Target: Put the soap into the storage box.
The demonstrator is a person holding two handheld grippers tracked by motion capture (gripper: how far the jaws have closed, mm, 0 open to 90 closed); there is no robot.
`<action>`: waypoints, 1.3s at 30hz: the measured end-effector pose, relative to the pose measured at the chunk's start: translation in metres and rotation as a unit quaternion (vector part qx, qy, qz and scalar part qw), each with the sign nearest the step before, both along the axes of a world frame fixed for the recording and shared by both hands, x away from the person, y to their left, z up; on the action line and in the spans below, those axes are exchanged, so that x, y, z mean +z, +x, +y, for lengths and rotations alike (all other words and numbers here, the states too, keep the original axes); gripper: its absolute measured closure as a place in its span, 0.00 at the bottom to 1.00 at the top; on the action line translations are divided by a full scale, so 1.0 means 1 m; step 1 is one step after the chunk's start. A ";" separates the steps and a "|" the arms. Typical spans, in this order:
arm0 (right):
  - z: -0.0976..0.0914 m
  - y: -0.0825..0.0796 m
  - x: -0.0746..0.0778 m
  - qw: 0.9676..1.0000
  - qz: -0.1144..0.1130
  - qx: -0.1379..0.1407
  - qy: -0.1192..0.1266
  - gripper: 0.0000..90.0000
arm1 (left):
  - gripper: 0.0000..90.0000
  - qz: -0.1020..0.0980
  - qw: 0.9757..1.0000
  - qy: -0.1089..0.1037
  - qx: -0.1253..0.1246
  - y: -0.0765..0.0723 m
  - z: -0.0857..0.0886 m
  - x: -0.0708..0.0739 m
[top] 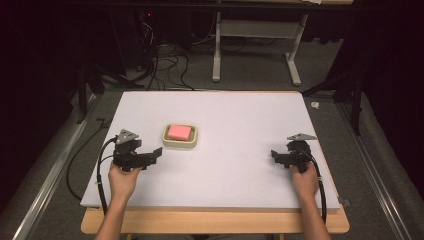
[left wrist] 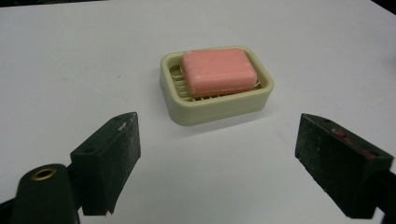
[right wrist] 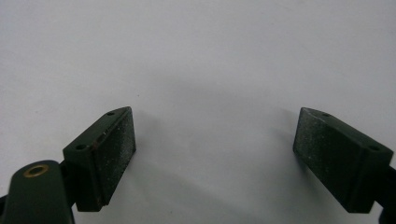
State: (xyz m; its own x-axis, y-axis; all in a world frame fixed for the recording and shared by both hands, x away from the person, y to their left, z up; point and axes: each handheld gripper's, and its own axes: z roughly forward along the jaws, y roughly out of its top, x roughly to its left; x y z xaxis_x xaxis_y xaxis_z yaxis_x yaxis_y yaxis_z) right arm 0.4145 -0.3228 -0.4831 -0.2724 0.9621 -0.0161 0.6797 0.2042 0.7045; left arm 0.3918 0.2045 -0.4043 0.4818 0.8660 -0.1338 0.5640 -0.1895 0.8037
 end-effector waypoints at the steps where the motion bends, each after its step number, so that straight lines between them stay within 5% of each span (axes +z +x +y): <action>1: 0.000 0.000 0.000 1.000 -0.001 0.001 0.000 0.15 | 0.17 -0.001 1.000 -0.001 0.000 -0.002 0.002 -0.001; 9: 0.000 0.000 0.000 1.000 0.000 0.000 0.000 0.15 | 0.17 -0.007 1.000 -0.005 -0.001 -0.009 0.005 -0.007; 39: 0.000 0.000 0.000 1.000 0.000 0.000 -0.001 0.15 | 0.17 0.046 0.999 0.021 0.001 0.008 -0.012 -0.053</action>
State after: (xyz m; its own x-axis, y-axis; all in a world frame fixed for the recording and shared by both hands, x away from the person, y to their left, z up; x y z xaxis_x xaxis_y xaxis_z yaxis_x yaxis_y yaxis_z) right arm 0.4143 -0.3225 -0.4831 -0.2733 0.9618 -0.0177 0.6791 0.2059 0.7046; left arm 0.3997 0.1922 -0.4569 0.4675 0.8726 -0.1414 0.6362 -0.2210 0.7392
